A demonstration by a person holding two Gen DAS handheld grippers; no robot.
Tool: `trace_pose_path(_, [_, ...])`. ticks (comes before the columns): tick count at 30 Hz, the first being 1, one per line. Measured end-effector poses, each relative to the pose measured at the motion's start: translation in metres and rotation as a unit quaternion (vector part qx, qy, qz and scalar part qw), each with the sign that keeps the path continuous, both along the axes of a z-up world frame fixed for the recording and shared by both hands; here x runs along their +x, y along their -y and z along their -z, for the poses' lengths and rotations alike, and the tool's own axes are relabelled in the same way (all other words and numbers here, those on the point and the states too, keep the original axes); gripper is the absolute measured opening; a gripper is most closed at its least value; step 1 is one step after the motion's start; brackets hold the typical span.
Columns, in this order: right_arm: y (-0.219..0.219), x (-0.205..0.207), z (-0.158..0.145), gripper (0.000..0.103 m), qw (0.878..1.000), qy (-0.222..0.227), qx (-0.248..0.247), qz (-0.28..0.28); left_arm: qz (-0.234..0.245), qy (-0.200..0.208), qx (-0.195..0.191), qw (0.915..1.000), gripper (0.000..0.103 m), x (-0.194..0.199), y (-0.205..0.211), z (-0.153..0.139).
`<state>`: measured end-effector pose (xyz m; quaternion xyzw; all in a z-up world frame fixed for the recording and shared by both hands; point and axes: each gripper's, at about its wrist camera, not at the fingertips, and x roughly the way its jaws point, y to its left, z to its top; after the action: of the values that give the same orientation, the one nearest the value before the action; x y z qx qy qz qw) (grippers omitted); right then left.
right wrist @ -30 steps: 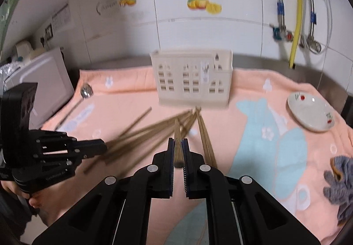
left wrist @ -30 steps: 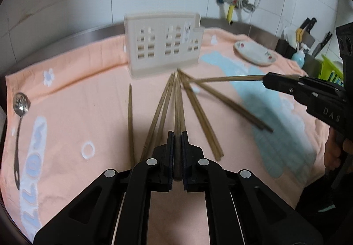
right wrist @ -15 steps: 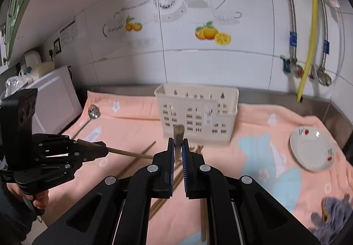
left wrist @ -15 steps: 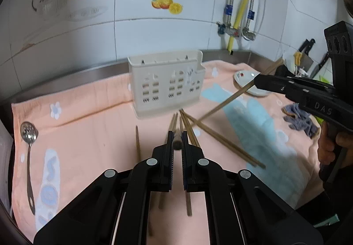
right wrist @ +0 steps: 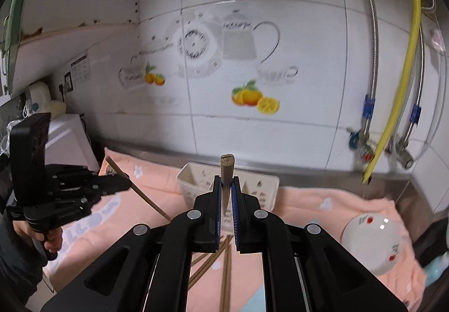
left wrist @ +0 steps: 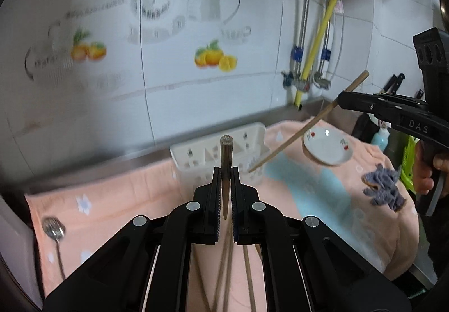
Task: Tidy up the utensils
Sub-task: 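Lift the left tool's chopstick upright over the holder while the right tool does likewise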
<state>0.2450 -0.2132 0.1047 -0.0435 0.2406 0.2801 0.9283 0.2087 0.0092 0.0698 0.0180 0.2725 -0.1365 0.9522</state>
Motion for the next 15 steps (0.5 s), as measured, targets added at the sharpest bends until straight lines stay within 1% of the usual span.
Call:
trace_pose_path(4, [0.007,0.013,-0.019,0.007,1.0,0.003,0.002,0.001,0.001,0.037,0.012,0.9993,0.005,0.003,0.001,-0.037])
trace_pose_path(8, [0.011,0.028,-0.028,0.007,1.0,0.006,-0.007,0.014,-0.003,0.066,0.02,0.9976,0.005,0.007,0.0,-0.066])
trace_pose_path(10, [0.011,0.035,-0.029,0.007,1.0,0.005,-0.003,0.017,-0.009,0.074,0.02,0.997,0.005,0.012,-0.001,-0.075])
trace_pose_path(12, [0.011,0.04,-0.031,0.007,1.0,0.011,-0.002,0.022,-0.016,0.076,0.02,0.9968,0.005,0.019,-0.002,-0.077])
trace_pose_path(15, [0.012,0.045,-0.033,0.007,0.999,0.019,0.005,0.029,-0.021,0.072,0.006,0.9972,0.005,0.029,-0.008,-0.076])
